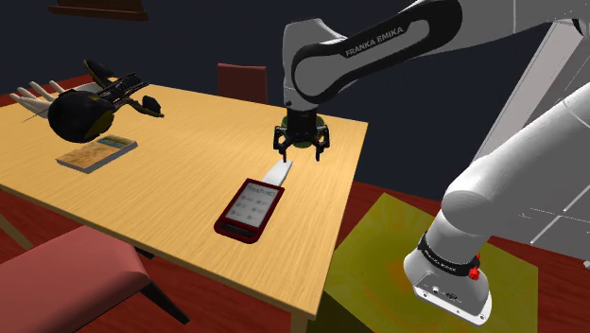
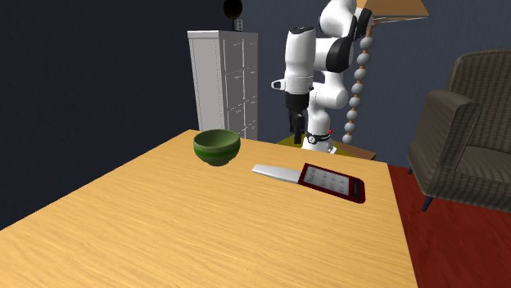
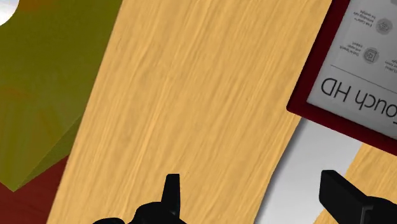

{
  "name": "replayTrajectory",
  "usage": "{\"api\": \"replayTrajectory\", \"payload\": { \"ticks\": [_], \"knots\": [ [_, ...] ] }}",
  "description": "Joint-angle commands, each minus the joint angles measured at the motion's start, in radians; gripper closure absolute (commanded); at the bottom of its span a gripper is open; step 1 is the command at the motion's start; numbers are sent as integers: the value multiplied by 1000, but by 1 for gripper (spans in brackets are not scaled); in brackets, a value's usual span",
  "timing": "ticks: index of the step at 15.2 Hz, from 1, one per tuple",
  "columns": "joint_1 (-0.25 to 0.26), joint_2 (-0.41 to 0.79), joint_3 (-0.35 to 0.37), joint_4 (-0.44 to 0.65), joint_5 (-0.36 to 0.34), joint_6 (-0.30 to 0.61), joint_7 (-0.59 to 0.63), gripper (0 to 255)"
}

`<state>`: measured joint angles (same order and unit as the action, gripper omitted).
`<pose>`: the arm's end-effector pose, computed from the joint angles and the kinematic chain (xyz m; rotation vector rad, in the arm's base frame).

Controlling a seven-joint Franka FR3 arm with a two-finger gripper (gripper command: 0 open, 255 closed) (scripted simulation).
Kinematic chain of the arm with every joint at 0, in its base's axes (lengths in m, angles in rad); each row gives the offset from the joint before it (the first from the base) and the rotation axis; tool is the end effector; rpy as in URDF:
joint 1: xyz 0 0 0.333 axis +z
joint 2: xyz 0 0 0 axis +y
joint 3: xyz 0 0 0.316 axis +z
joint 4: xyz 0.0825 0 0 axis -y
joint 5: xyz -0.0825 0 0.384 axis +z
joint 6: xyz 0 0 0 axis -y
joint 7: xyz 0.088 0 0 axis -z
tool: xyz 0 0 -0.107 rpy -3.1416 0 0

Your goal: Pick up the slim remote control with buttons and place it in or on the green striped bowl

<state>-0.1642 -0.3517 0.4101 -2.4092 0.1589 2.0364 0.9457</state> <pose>0.4197 0.1182 0.4293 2.8732 -1.2151 -0.0578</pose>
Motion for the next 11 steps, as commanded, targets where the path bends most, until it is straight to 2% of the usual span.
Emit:
{"api": "replayTrajectory", "payload": {
  "ticks": [1, 7, 11],
  "knots": [
    [-27, 82, 36, 31, -17, 60, 125, 0],
    [-86, 338, 97, 161, -142, 190, 496, 0],
    [-82, 378, 93, 152, -167, 235, 528, 0]
  ]
}}
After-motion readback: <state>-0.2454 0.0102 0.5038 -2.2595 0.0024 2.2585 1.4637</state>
